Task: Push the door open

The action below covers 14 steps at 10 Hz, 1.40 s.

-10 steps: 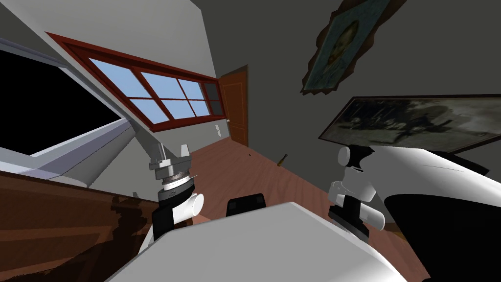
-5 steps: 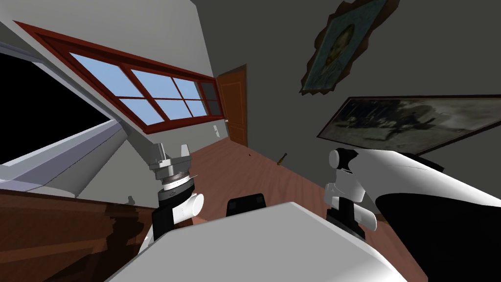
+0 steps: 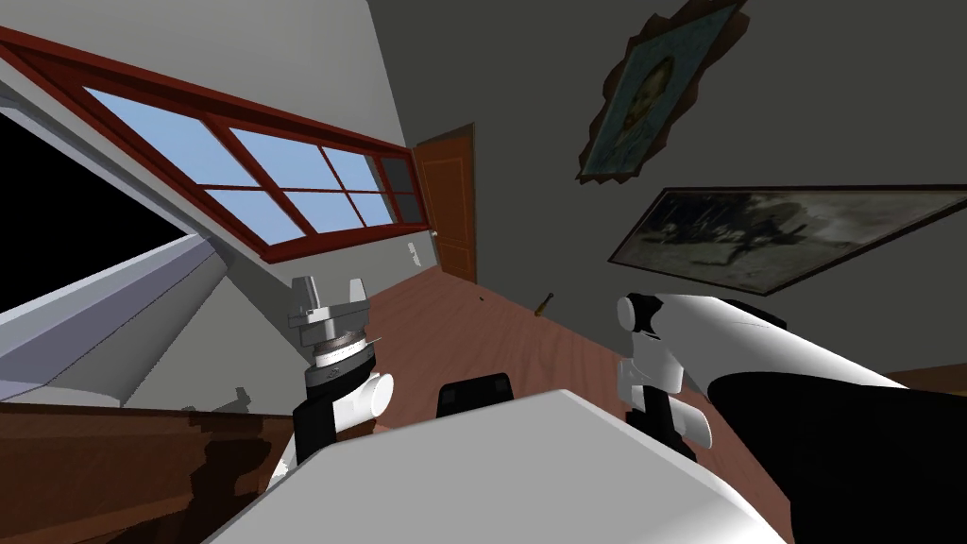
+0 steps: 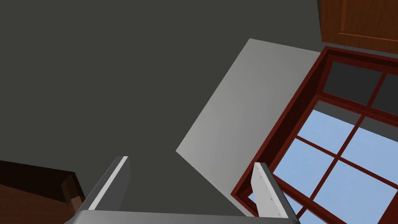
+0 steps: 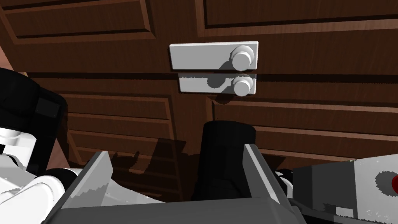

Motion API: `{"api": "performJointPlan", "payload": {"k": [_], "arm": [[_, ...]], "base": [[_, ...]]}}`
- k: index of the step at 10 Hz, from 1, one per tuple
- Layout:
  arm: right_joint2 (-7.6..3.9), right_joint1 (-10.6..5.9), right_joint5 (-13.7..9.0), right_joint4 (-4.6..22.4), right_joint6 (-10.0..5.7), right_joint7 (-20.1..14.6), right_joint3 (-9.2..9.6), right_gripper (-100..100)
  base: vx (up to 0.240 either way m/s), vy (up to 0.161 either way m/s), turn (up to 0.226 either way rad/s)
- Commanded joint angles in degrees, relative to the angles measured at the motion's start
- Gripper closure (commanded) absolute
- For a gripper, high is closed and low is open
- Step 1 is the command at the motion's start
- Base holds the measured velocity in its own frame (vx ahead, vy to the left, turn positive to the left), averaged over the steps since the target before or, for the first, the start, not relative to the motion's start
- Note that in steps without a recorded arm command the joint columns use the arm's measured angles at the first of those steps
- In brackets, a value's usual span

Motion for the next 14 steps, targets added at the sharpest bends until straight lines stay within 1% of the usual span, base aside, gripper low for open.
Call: {"api": "performJointPlan", "payload": {"k": [1,2,3,4,5,6,7,12,14], "arm": [[-1.75,1.37,-0.03,0.41,-0.12,0.42,-0.19,-100],[-3.38,2.39,-0.06,0.79,-0.33,0.66,-0.31,-100],[-4.2,2.9,-0.07,0.98,-0.44,0.78,-0.37,-100],[-5.83,3.92,-0.1,1.36,-0.65,1.02,-0.49,-100],[-6.64,4.43,-0.11,1.54,-0.76,1.14,-0.56,-100],[-8.27,5.45,-0.14,1.92,-0.98,1.38,-0.68,-100],[-9.55,6.28,-0.16,2.22,-1.14,1.57,-0.77,-100],[-15.14,9.94,-0.26,3.5,-1.88,2.39,-1.19,-100],[-17.43,11.51,-0.29,4.02,-2.17,2.72,-1.36,-100]], "base": [[0.004,0.136,-0.107],[0.004,0.147,-0.126],[0.004,0.137,-0.08],[0.007,0.149,-0.107],[-0.002,0.131,-0.077],[-0.005,0.154,-0.093],[0.006,0.18,-0.135],[-0.019,0.178,-0.092],[-0.049,0.183,-0.04]]}}
